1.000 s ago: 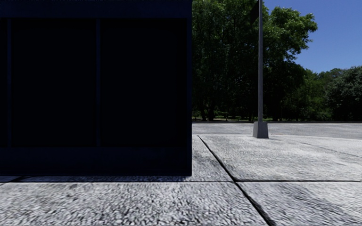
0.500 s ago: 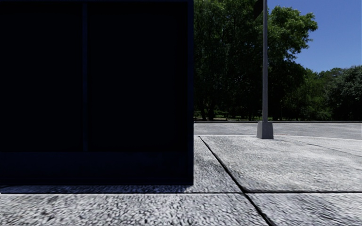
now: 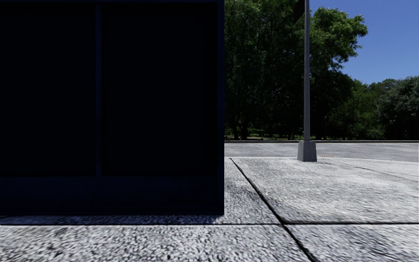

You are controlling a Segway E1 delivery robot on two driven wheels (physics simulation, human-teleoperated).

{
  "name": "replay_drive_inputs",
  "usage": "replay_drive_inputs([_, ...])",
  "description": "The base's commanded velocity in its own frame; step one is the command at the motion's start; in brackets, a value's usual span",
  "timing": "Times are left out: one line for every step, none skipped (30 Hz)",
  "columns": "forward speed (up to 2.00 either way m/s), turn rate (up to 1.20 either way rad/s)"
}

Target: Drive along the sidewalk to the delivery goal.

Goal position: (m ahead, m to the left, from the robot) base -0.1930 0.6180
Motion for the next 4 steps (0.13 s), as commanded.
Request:
replay_drive_inputs([0.00, 0.00])
replay_drive_inputs([0.00, 0.00])
replay_drive_inputs([0.00, 0.00])
replay_drive_inputs([0.00, 0.00])
